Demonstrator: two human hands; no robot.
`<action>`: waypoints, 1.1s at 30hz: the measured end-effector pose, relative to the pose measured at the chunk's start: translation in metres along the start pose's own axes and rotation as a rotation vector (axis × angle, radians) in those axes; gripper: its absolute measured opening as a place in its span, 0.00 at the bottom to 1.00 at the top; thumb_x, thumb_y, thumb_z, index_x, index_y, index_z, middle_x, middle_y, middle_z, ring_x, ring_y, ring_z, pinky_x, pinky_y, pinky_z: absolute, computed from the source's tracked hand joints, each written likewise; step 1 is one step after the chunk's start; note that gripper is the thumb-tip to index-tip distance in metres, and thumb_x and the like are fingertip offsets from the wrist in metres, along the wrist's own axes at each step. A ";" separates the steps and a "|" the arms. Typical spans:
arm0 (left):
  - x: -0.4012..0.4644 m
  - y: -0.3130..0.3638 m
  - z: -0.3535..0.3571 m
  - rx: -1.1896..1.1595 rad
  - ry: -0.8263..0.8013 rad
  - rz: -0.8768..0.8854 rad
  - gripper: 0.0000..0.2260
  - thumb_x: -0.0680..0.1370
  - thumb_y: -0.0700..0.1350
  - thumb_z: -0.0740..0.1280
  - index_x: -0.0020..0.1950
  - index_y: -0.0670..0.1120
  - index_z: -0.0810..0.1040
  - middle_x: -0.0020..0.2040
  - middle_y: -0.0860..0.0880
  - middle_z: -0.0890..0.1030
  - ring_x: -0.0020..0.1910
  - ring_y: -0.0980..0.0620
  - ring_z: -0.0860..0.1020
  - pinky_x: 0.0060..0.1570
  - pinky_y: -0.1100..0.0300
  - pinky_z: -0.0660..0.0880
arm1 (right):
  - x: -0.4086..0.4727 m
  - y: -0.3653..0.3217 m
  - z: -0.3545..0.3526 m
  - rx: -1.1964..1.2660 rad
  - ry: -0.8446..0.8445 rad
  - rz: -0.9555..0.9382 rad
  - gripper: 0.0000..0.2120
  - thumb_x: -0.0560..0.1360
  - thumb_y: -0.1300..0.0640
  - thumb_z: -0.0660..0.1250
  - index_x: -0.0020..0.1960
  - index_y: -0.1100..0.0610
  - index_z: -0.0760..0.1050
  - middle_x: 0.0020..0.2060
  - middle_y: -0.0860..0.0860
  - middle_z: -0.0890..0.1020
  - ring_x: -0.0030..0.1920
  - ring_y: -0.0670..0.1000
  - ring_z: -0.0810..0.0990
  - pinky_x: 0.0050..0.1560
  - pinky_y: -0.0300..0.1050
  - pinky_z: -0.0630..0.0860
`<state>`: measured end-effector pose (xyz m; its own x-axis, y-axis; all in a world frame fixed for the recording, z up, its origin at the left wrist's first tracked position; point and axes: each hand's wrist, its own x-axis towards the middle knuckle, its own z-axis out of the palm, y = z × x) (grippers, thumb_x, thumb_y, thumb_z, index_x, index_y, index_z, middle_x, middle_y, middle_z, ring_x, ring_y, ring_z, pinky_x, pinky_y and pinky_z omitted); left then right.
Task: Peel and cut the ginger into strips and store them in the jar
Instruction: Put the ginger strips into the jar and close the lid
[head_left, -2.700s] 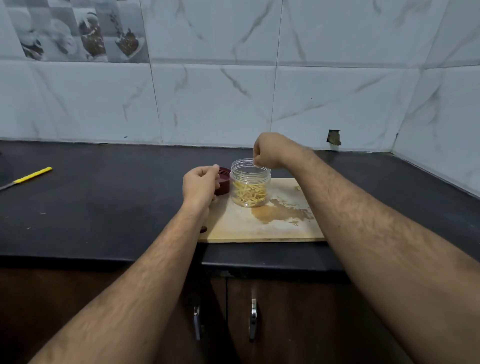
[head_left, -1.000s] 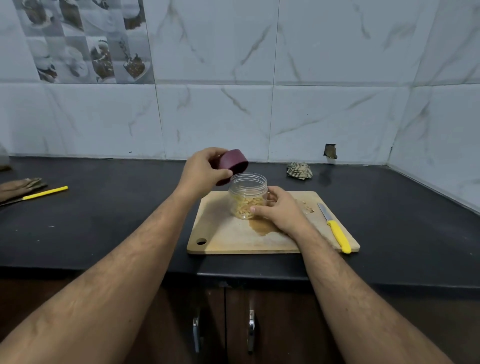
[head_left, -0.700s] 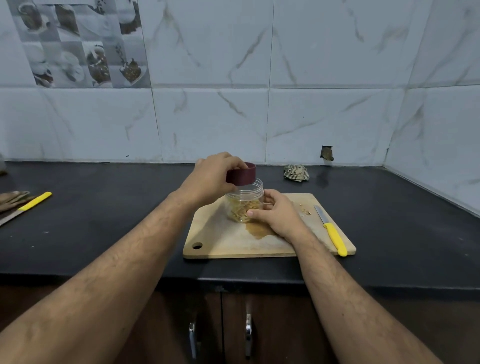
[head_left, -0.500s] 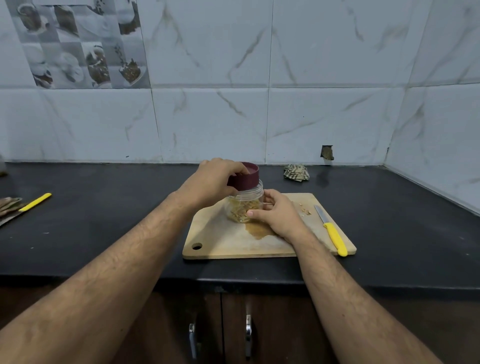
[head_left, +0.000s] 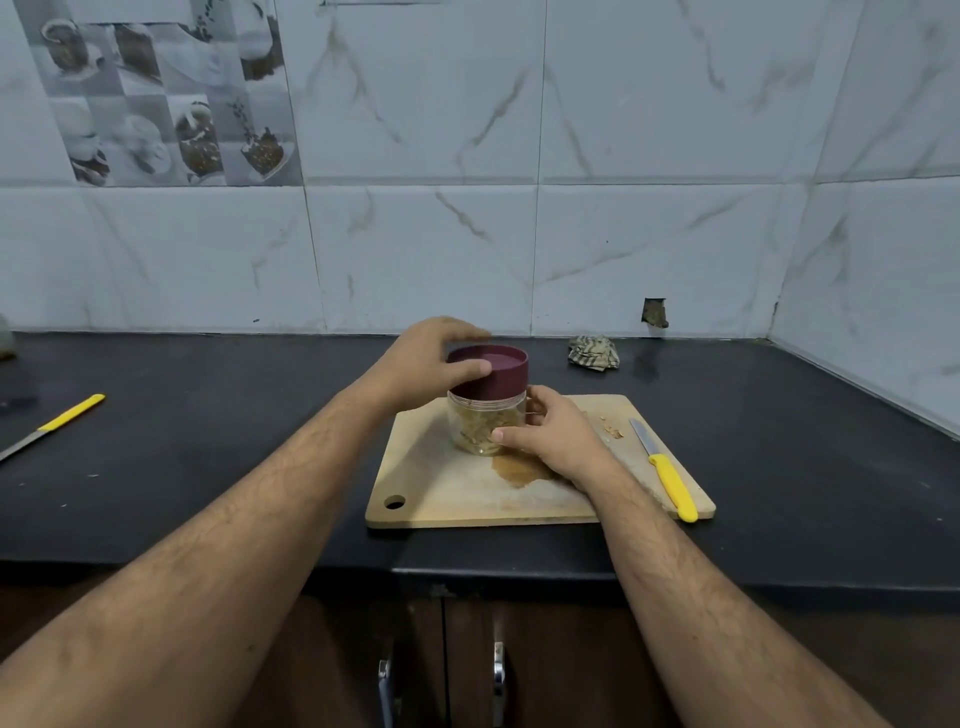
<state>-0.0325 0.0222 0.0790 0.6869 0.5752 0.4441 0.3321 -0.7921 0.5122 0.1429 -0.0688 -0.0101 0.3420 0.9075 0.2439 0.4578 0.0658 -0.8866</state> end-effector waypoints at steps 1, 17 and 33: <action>0.001 -0.001 0.000 -0.051 -0.014 -0.051 0.25 0.76 0.50 0.73 0.71 0.48 0.73 0.67 0.56 0.74 0.65 0.58 0.71 0.57 0.68 0.67 | 0.000 -0.003 0.000 -0.012 -0.011 -0.006 0.39 0.56 0.44 0.81 0.64 0.50 0.72 0.56 0.46 0.82 0.55 0.47 0.81 0.60 0.51 0.77; 0.010 -0.021 0.010 -0.452 -0.227 -0.212 0.44 0.64 0.45 0.78 0.77 0.50 0.62 0.69 0.50 0.71 0.63 0.56 0.75 0.59 0.60 0.75 | 0.006 -0.003 0.010 -0.068 0.039 0.031 0.36 0.57 0.43 0.82 0.61 0.51 0.75 0.51 0.44 0.83 0.51 0.44 0.81 0.55 0.47 0.79; 0.003 -0.015 0.021 -0.842 -0.030 -0.209 0.49 0.59 0.51 0.79 0.76 0.56 0.58 0.65 0.45 0.77 0.60 0.47 0.80 0.58 0.51 0.78 | -0.005 -0.010 0.004 0.171 0.014 -0.029 0.33 0.59 0.47 0.82 0.62 0.50 0.75 0.53 0.46 0.84 0.53 0.46 0.82 0.57 0.51 0.80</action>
<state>-0.0218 0.0311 0.0572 0.6858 0.6773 0.2663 -0.1273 -0.2487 0.9602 0.1336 -0.0721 -0.0043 0.3430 0.8982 0.2749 0.3215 0.1627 -0.9328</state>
